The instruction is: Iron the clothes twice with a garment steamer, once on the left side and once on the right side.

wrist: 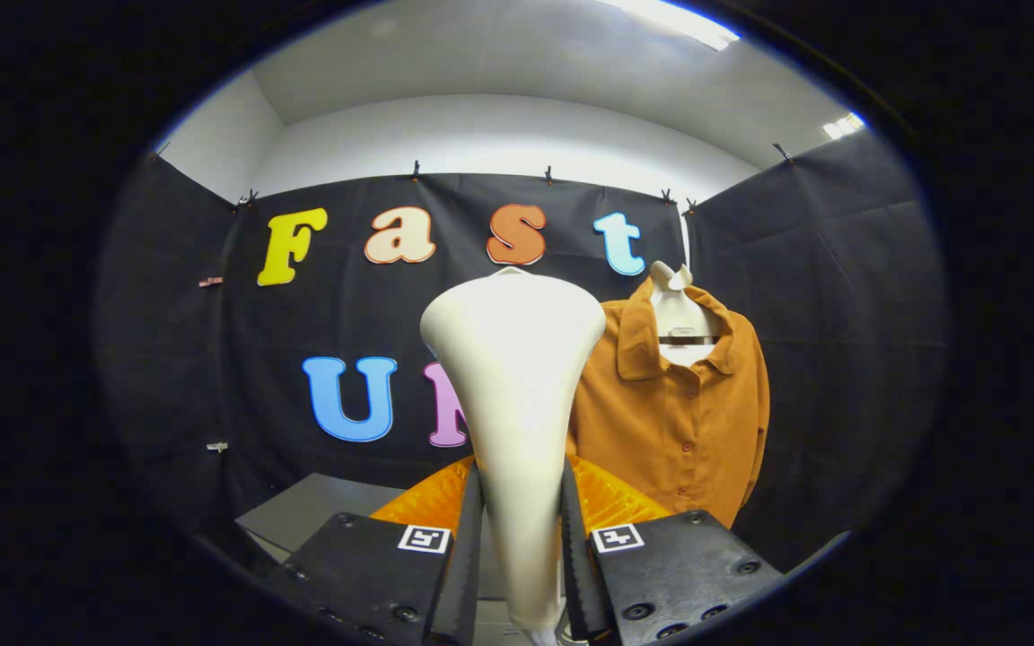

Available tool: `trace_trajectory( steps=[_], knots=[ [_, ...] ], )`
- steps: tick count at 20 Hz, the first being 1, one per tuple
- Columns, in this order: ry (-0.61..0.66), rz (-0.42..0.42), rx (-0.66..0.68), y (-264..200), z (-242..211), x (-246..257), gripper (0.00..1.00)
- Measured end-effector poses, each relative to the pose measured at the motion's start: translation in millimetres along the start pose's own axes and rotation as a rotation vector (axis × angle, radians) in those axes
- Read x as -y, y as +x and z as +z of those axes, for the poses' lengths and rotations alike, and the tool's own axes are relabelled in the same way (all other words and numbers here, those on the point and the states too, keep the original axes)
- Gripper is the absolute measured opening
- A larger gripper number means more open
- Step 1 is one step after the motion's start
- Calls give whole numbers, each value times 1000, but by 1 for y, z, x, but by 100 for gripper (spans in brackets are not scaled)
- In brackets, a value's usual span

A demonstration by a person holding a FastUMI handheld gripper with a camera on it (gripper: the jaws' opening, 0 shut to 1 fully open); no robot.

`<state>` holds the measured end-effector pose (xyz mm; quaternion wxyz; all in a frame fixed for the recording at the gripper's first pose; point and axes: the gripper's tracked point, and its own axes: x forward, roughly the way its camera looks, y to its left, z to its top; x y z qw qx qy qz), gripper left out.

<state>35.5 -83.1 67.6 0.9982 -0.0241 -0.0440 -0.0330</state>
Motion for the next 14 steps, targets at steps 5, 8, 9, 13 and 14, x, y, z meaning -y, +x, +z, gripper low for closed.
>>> trace_trajectory(
  steps=[5,8,9,13,14],
  knots=[
    [2,39,-3,-10,-2,-42,43],
    [-7,41,4,-17,-2,-52,43],
    [-8,43,3,-18,-3,-54,43],
    [-5,49,-4,-20,-5,-57,43],
    [-3,45,-4,-21,-5,-56,43]
  ],
)
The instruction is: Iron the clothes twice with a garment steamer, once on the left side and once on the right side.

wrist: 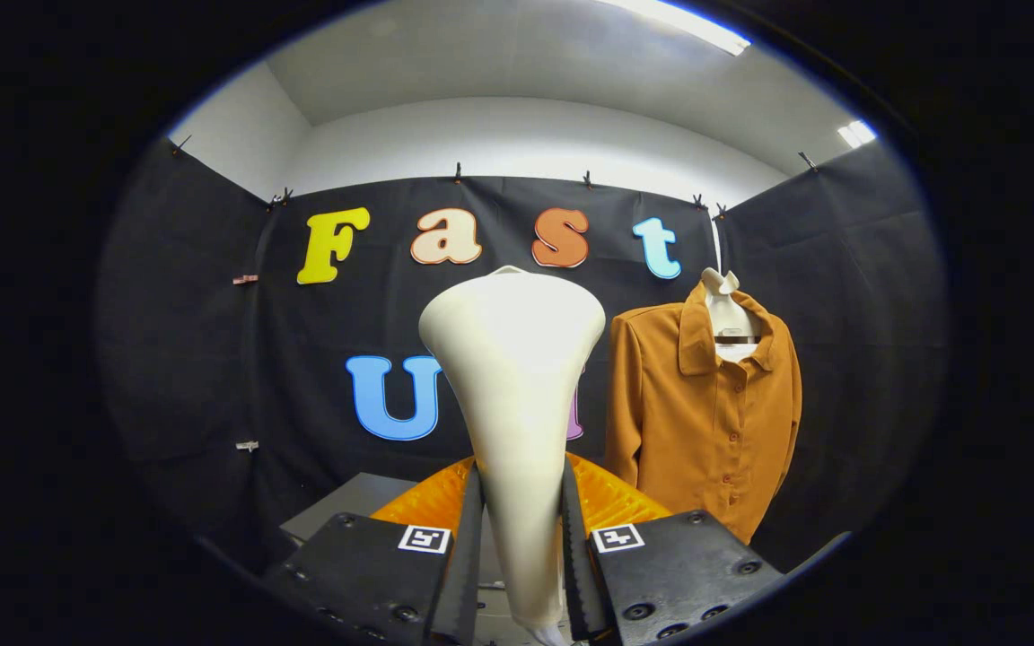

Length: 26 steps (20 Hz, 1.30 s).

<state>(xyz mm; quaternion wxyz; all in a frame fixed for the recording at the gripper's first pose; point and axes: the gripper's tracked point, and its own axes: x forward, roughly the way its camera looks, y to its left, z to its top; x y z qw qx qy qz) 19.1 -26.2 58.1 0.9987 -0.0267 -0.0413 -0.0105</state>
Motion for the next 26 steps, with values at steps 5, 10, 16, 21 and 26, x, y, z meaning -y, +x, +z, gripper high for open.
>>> trace_trajectory(
  steps=[5,10,16,21,26],
  knots=[
    [2,5,-11,4,-5,-1,43],
    [-9,13,-23,8,-9,-1,43],
    [-5,16,-38,12,-14,0,43],
    [1,12,-48,15,-16,3,43],
    [4,10,-51,17,-17,3,43]
  ],
)
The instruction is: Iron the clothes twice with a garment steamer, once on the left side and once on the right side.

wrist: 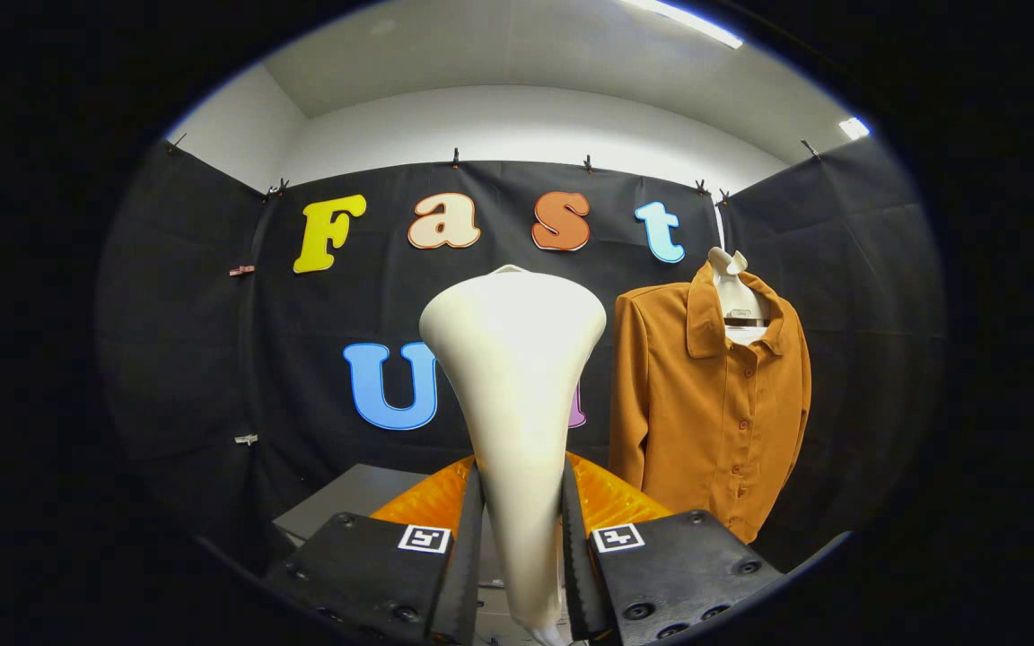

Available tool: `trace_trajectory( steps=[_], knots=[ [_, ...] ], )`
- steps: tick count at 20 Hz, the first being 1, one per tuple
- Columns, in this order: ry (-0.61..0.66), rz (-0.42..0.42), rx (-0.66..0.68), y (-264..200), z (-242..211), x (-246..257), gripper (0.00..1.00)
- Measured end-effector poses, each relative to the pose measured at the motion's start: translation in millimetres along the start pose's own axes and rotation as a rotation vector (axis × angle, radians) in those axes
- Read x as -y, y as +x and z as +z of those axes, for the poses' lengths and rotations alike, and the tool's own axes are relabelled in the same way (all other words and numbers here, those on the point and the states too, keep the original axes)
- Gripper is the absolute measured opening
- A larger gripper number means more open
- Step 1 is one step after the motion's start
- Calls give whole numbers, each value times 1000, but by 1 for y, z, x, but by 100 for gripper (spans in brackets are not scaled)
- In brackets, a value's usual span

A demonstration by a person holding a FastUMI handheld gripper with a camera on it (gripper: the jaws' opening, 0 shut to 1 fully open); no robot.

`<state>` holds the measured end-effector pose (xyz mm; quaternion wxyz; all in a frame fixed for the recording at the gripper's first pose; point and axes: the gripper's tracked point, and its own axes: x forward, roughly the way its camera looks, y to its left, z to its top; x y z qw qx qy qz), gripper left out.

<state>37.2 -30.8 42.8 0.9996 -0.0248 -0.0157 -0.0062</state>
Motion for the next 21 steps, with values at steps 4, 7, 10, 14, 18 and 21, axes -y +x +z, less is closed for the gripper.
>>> trace_trajectory(
  steps=[4,7,10,14,18,21],
  knots=[
    [5,1,-6,3,-1,1,43],
    [10,1,-12,2,-2,2,43],
    [6,7,-16,3,-2,2,43],
    [13,12,-17,2,-1,2,43],
    [19,7,-22,2,-2,5,43],
    [22,3,-26,2,-3,7,43]
  ],
)
